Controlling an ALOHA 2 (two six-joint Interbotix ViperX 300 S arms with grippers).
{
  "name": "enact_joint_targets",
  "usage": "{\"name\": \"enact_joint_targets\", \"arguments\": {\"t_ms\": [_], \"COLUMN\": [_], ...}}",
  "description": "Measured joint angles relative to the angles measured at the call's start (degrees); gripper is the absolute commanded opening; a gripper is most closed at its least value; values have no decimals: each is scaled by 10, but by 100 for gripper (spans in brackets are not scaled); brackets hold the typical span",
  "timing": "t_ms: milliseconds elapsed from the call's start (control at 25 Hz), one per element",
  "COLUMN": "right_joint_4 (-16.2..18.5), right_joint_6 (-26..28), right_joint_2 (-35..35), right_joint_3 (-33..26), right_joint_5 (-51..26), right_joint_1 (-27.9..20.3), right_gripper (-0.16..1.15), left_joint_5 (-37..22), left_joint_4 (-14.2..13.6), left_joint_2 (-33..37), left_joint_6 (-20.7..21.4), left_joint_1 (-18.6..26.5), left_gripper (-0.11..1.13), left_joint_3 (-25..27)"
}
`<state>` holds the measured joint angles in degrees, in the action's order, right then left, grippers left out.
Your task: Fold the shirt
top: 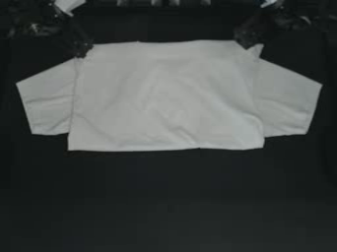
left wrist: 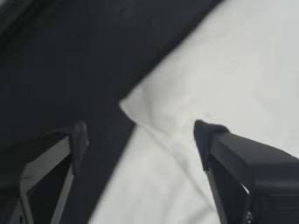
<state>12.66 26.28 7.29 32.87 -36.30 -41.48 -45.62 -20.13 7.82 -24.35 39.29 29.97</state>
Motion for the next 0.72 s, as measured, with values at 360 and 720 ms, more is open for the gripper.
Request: {"name": "enact_joint_targets", "arguments": {"t_ms": [360,720], "right_joint_4": [-16,50], "right_joint_6": [109,290], "right_joint_2": [99,126], "right_joint_3": [58,116], "right_joint_5": [-79,-156], "right_joint_1": [39,110], "right_gripper": [98,98], "left_joint_5": [-27,-49], "left_joint_4": [54,33], "left_joint_2": [134,188], "left_joint_6": [-80,-217], "left_joint_1": [-18,-83], "left_gripper": [100,84], "left_joint_3": [73,146]}}
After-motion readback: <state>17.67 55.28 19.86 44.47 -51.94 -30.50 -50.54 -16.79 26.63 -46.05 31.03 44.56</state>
